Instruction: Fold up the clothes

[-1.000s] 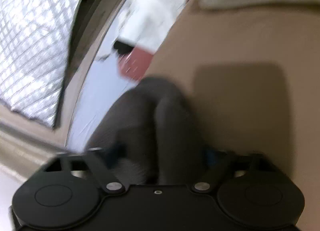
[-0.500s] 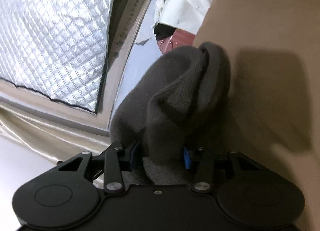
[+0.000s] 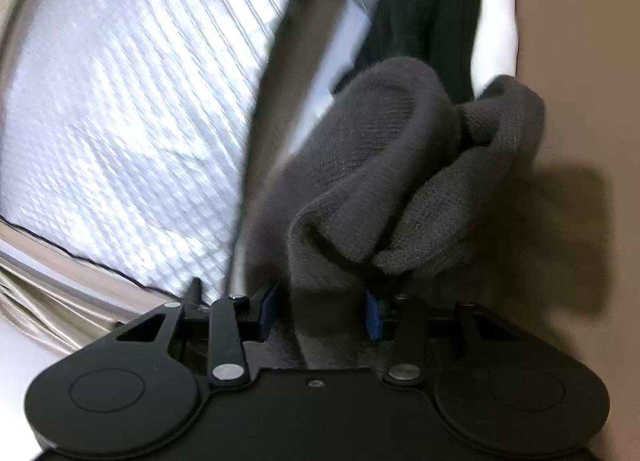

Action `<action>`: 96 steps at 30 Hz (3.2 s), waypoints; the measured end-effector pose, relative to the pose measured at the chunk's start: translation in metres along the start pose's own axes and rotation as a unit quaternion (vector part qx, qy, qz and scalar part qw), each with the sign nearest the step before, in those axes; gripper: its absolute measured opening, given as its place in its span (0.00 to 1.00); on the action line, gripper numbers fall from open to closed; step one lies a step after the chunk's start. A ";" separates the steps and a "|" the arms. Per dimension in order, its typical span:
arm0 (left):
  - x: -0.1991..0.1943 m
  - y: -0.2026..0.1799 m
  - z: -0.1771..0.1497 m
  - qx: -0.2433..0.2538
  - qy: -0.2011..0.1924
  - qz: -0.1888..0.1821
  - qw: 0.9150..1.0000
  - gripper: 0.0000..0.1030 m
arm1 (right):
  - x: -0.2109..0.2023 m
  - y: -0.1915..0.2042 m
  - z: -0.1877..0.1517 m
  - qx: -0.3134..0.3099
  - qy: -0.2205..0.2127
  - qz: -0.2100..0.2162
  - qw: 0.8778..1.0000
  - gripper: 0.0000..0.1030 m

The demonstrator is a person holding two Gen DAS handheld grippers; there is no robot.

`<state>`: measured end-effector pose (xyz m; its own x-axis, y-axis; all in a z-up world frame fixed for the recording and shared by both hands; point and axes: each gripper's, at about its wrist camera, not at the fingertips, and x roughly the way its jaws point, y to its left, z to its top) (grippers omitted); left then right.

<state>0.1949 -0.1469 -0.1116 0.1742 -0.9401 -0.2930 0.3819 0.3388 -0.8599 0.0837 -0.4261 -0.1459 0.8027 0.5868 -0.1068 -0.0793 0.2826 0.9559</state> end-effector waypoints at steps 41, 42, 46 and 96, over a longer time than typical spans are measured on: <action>0.238 -0.123 -0.180 0.390 0.153 0.179 0.890 1.00 | -0.349 -0.077 0.009 0.001 -0.143 -0.460 0.877 0.39; 0.249 -0.113 -0.182 0.381 0.189 0.169 0.889 1.00 | -0.328 -0.073 0.008 -0.050 -0.116 -0.500 0.857 0.33; 0.270 -0.092 -0.187 0.381 0.203 0.203 0.879 0.38 | -0.289 -0.039 -0.006 -0.180 -0.129 -0.537 0.814 0.23; 0.223 -0.044 -0.114 0.245 0.092 0.261 0.929 0.91 | -0.300 -0.034 -0.038 -0.183 -0.046 -0.566 0.803 0.87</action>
<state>0.1132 -0.3755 -0.1871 0.3097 -0.6182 -0.7224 0.6639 0.6845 -0.3011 -0.1768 -0.5823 -0.1569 0.5227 -0.2568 -0.8129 0.5760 0.8094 0.1147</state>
